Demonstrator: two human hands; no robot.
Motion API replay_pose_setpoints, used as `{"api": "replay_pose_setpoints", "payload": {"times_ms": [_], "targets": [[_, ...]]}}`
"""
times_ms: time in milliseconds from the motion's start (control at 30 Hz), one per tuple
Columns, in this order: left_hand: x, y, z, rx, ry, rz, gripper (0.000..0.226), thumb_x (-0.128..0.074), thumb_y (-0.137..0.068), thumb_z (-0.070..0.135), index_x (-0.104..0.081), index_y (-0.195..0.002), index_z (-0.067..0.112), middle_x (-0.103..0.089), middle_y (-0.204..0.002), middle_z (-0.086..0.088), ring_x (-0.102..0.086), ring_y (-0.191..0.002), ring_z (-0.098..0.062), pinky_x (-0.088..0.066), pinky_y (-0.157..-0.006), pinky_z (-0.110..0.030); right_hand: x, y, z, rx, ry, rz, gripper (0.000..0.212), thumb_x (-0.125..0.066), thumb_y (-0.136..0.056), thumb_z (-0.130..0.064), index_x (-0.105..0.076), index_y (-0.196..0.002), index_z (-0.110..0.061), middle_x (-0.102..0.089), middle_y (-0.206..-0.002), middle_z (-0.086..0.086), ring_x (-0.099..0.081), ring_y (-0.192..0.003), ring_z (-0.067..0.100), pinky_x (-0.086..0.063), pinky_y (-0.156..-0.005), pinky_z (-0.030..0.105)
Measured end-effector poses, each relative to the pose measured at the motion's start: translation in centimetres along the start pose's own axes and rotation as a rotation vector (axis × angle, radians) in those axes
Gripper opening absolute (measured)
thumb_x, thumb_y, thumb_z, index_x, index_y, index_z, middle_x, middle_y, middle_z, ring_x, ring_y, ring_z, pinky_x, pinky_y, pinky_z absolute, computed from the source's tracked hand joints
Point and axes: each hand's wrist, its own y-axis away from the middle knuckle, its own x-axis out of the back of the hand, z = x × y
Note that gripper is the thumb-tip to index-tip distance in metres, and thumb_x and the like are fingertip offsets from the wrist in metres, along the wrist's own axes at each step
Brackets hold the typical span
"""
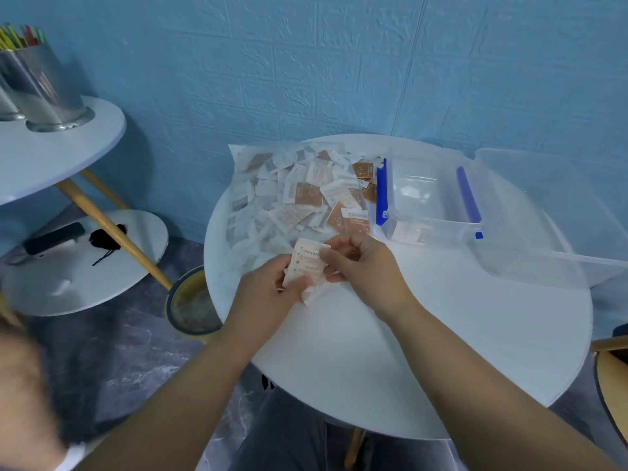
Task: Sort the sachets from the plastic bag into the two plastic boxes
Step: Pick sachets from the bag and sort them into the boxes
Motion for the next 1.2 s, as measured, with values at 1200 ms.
{"api": "replay_pose_setpoints", "payload": {"times_ms": [1200], "targets": [[-0.2,-3.8,-1.4,-0.085,0.026,0.541,0.023,-0.053,-0.093,0.018,-0.058,-0.112,0.005,-0.059,-0.097,0.008,-0.057,-0.084,-0.008,-0.037,-0.067,0.004,-0.6,-1.8,1.8,0.367,1.106,-0.233,0.054,-0.053,-0.087,-0.050,-0.045,-0.136,-0.028,-0.038,-0.145,-0.013,-0.035,-0.123,0.020,-0.025,-0.101,0.030]]}}
